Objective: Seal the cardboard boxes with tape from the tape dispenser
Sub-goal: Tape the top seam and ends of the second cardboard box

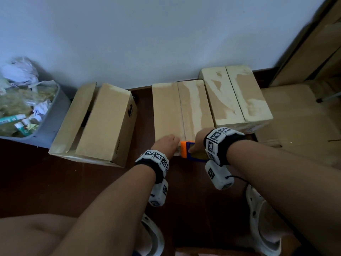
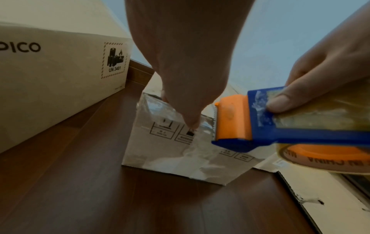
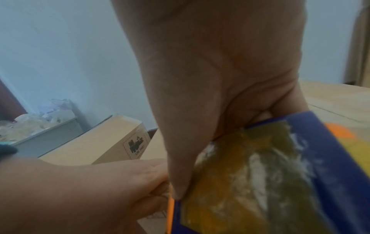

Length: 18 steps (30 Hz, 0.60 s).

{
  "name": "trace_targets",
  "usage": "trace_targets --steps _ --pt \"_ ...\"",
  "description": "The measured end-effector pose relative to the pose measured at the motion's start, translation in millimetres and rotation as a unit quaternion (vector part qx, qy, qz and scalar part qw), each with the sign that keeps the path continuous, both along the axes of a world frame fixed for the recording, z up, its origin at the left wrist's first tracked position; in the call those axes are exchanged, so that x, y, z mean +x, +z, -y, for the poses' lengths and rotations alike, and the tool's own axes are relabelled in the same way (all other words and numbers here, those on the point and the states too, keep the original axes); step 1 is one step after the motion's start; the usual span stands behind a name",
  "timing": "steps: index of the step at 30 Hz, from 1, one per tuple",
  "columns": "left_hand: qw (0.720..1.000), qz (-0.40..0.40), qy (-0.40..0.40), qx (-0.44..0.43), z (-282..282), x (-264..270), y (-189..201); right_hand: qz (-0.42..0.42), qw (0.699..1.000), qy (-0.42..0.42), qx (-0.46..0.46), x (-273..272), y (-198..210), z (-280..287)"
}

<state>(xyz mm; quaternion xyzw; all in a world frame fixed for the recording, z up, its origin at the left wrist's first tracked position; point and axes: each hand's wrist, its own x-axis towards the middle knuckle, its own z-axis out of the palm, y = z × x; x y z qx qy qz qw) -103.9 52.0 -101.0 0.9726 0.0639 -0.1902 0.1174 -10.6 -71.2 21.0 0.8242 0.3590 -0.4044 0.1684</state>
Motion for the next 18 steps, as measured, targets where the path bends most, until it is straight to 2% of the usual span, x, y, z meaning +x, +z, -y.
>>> trace_targets --steps 3,6,9,18 --pt "1.0 -0.014 0.004 0.0 0 4 0 -0.003 0.997 -0.017 -0.07 1 -9 -1" --pt "0.999 -0.036 0.018 -0.016 0 9 2 -0.013 0.996 -0.011 -0.086 9 -4 -3" --pt "0.999 -0.049 0.015 -0.006 1 11 3 -0.014 0.996 0.021 -0.087 15 -2 0" --pt "0.996 -0.054 0.062 -0.019 4 16 4 -0.042 0.997 0.011 -0.07 20 -24 9"
